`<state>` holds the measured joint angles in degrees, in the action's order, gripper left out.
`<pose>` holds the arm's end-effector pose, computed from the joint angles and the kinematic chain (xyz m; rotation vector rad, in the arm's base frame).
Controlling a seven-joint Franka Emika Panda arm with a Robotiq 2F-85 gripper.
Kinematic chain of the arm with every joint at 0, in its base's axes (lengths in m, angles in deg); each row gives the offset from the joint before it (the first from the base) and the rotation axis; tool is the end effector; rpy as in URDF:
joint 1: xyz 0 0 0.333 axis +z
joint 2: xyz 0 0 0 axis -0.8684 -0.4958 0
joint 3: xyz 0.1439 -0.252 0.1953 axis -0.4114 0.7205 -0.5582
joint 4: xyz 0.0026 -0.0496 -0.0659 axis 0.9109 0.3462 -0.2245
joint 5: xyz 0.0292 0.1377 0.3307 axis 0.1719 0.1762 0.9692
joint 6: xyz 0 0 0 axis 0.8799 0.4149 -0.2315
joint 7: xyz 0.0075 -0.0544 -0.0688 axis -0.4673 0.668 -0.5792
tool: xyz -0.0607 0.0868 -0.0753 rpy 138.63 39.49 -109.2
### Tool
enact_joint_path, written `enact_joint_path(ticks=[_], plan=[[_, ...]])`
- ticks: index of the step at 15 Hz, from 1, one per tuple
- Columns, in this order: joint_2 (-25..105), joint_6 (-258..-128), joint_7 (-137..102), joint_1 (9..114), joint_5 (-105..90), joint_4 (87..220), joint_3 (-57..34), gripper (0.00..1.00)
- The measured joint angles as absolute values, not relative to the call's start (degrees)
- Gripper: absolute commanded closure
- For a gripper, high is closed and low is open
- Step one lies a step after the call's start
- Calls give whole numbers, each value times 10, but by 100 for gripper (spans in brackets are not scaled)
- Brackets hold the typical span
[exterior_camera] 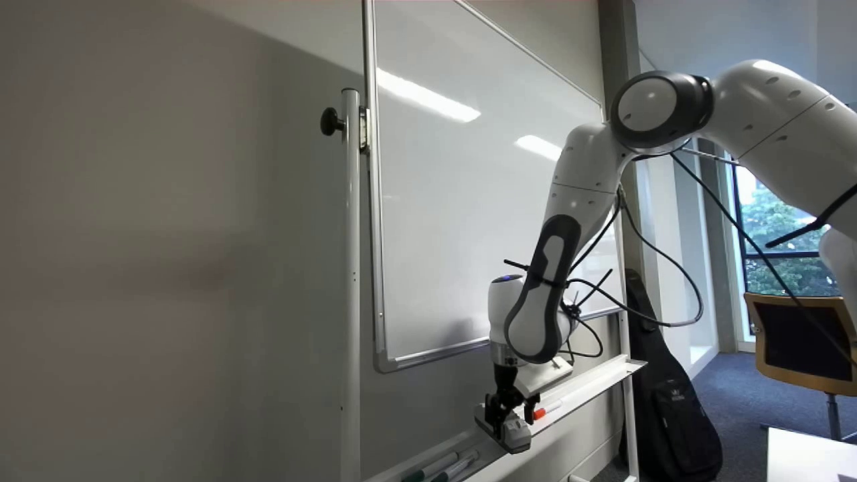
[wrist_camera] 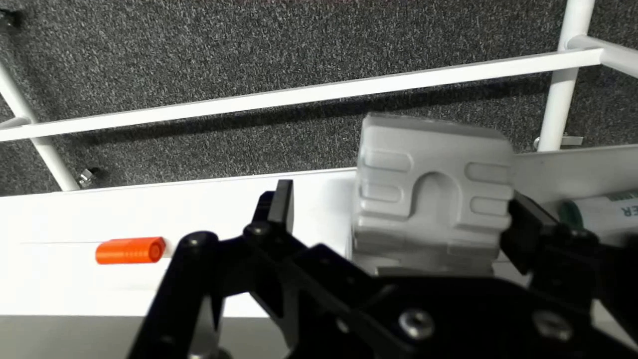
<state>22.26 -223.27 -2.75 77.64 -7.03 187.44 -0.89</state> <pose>0.5598 0.0268 0.1640 2.9870 -0.3022 0.1865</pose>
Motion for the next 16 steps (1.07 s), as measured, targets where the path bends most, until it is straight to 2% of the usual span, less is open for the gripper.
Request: enact_joint_path(ticks=[5, 12, 16], plan=[[229, -2233, -24, 805, -79, 1881, 7, 62], [231, -2227, -24, 806, -83, 1882, 9, 62], [252, -2182, -24, 806, -90, 1895, 9, 62]])
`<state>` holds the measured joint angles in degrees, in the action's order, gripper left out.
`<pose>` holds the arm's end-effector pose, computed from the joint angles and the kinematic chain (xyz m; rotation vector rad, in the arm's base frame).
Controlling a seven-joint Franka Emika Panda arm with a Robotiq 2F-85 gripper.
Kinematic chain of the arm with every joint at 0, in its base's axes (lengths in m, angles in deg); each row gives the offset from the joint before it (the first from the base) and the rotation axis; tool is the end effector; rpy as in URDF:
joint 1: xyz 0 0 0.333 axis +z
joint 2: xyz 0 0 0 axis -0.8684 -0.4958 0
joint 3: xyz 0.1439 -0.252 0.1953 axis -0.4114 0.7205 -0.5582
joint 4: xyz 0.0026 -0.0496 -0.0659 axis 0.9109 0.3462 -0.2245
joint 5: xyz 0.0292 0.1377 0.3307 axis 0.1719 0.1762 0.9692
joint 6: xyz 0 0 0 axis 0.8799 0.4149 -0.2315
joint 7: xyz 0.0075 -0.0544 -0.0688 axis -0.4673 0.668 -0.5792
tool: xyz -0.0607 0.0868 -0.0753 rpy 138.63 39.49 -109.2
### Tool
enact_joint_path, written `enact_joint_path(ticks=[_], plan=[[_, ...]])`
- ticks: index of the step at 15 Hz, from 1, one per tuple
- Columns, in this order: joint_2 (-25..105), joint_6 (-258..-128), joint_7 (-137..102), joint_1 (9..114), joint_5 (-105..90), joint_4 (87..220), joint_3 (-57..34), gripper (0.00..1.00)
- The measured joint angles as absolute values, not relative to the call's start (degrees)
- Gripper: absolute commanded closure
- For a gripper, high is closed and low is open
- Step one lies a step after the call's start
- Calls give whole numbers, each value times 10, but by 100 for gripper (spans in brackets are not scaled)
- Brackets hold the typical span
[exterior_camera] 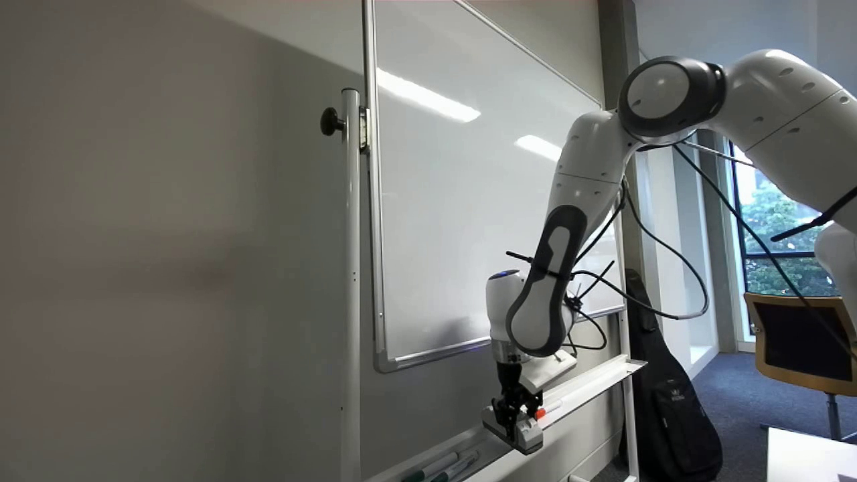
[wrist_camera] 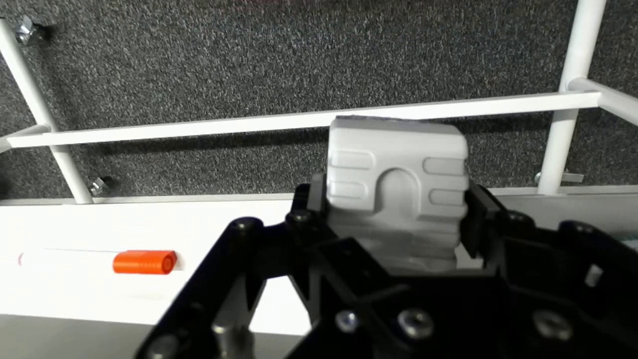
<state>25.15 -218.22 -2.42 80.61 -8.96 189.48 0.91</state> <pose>0.5420 0.0362 0.1743 2.9633 -0.2438 0.0880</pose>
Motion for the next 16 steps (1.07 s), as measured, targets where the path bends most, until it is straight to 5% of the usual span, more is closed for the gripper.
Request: enact_joint_path(ticks=[16], plan=[[492, -1868, 15, 742, -235, 1941, -63, 62]])
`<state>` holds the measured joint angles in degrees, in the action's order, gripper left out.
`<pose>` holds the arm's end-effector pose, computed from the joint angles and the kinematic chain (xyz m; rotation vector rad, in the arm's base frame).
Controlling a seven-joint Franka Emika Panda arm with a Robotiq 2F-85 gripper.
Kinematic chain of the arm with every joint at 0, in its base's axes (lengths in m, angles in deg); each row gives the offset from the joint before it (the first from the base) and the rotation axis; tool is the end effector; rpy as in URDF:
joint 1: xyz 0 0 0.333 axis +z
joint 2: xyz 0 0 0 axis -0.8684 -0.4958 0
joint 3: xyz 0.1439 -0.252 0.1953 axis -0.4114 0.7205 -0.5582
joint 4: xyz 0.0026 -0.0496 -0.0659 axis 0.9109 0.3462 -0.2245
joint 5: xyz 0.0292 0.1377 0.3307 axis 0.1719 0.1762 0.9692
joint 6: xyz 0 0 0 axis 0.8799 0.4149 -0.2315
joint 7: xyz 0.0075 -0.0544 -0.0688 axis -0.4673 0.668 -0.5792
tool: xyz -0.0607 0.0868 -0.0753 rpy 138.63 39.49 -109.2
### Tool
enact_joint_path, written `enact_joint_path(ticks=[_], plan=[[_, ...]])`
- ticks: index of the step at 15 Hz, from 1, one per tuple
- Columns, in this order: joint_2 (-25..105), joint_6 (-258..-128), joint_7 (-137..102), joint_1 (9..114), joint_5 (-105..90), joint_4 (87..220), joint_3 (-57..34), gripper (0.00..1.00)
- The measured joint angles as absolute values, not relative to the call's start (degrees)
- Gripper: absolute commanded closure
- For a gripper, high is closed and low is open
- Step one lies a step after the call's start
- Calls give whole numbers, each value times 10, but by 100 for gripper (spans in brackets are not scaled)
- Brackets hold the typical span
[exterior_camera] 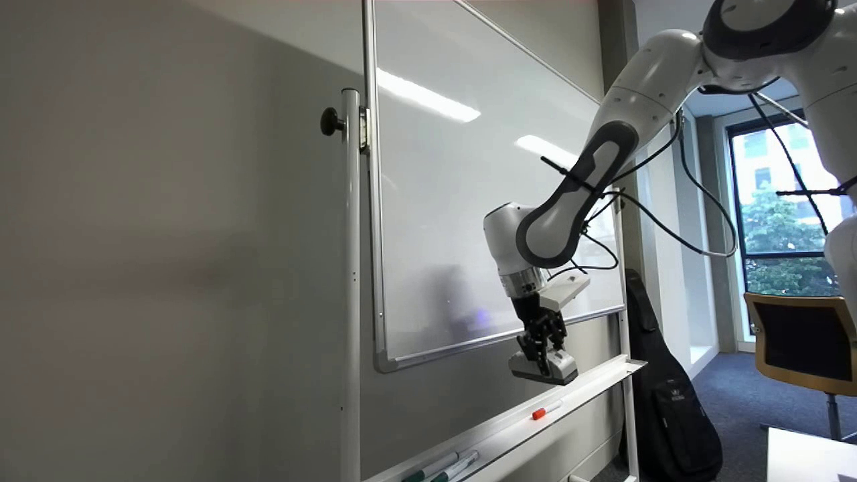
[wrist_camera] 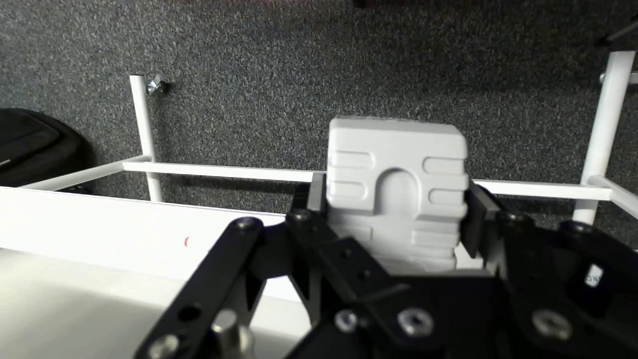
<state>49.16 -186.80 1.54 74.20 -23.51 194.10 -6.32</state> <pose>0.4739 0.0223 0.3131 2.8314 -0.1428 -0.1879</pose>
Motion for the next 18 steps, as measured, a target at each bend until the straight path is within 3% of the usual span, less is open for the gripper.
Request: enact_joint_path(ticks=[6, 18], plan=[[520, -1822, 14, 691, -232, 1949, -106, 62], [499, -1822, 14, 598, -212, 1945, -90, 62]])
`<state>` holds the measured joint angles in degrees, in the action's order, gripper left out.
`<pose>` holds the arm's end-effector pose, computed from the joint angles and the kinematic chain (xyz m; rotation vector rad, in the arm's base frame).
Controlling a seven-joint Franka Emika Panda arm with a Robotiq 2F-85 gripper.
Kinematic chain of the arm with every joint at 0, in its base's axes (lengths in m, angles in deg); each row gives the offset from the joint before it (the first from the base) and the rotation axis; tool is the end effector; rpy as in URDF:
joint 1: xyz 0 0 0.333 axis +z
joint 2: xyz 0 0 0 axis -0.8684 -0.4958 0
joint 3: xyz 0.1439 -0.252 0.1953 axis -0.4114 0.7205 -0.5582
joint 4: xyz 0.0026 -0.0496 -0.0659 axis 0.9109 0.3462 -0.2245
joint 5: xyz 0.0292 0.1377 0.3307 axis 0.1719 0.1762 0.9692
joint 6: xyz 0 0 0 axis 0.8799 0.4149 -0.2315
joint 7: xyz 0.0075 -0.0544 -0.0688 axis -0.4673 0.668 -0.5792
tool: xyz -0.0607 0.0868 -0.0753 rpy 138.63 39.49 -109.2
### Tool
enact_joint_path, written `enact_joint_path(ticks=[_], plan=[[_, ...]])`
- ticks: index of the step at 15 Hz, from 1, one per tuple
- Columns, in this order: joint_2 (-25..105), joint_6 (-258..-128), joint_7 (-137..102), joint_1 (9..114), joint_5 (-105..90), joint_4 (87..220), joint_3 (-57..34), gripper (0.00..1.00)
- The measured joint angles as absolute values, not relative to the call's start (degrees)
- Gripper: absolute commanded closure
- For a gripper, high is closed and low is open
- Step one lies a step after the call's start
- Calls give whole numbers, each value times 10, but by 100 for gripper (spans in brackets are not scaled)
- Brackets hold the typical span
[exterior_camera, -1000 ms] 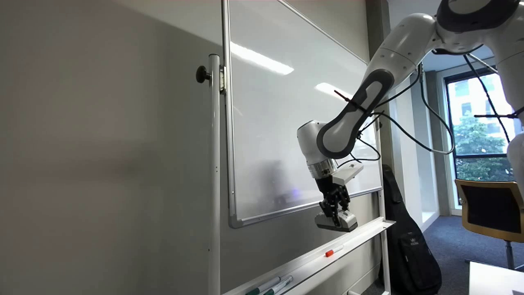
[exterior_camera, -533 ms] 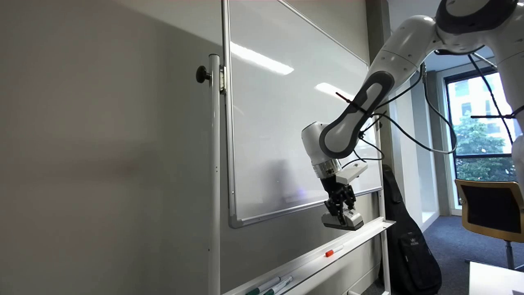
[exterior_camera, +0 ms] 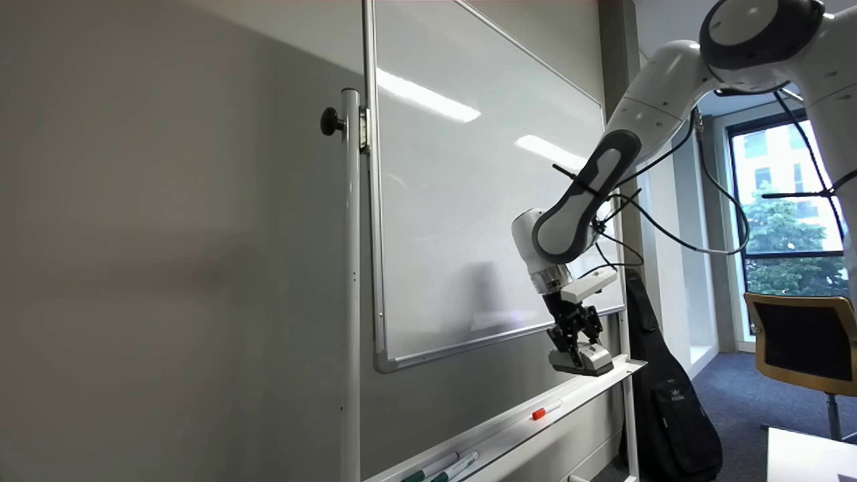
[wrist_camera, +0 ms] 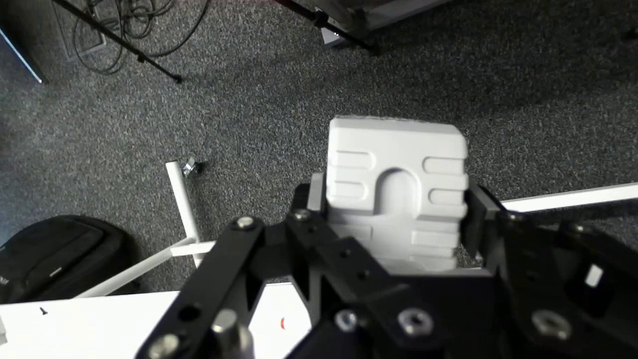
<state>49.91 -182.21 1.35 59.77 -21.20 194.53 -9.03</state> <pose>0.4541 -0.0744 0.3117 2.8113 -0.4816 -0.3449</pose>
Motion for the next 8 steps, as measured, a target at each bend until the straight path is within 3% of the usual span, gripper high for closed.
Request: enact_joint_path(ticks=[8], plan=[[487, -1826, -57, 572, -159, 1938, -87, 62]])
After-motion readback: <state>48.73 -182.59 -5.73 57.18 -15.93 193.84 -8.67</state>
